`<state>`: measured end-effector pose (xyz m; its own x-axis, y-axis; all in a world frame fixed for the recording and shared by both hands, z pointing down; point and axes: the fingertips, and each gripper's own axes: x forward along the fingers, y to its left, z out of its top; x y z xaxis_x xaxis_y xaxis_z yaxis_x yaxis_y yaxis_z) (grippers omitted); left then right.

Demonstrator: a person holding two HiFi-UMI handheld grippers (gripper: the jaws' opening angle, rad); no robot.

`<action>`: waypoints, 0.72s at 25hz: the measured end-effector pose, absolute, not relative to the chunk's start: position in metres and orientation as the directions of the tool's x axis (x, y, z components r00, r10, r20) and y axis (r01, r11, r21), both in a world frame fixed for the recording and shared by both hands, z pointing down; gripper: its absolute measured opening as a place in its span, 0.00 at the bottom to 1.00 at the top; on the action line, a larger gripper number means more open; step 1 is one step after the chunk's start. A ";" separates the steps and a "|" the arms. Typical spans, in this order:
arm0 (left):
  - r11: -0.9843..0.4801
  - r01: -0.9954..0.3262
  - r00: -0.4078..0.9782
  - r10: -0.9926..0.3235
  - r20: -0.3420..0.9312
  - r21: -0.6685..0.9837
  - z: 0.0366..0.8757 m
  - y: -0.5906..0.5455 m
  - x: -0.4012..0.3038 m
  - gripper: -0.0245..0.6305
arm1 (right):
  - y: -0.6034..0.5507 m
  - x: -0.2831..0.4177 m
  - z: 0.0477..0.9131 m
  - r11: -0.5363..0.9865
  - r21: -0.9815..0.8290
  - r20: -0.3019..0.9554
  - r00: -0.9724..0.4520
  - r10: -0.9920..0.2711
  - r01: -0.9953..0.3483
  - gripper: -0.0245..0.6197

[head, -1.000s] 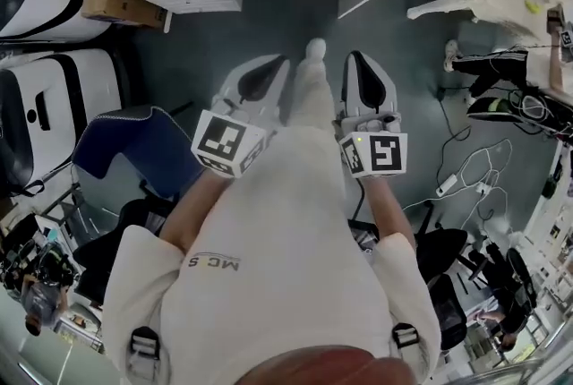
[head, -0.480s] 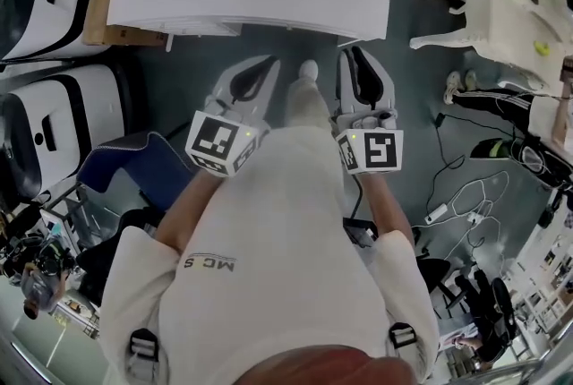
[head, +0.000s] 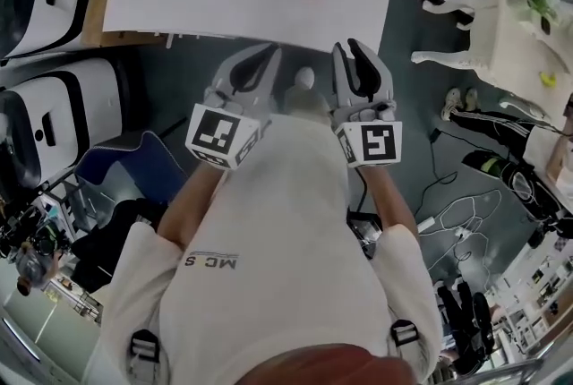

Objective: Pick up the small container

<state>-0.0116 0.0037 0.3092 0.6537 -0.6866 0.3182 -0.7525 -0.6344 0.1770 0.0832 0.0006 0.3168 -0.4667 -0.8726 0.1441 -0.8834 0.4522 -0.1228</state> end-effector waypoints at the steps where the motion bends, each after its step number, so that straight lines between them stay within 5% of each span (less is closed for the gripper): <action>1: -0.630 -0.757 0.650 -0.692 0.314 0.176 0.308 0.000 -0.011 0.04 | -0.002 0.083 0.318 0.457 -0.121 0.147 -0.471 -0.870 -0.881 0.14; 18: -0.593 -0.779 0.625 -0.705 0.336 0.204 0.327 -0.027 -0.012 0.04 | -0.038 0.090 0.339 0.468 -0.122 0.185 -0.484 -0.855 -0.875 0.14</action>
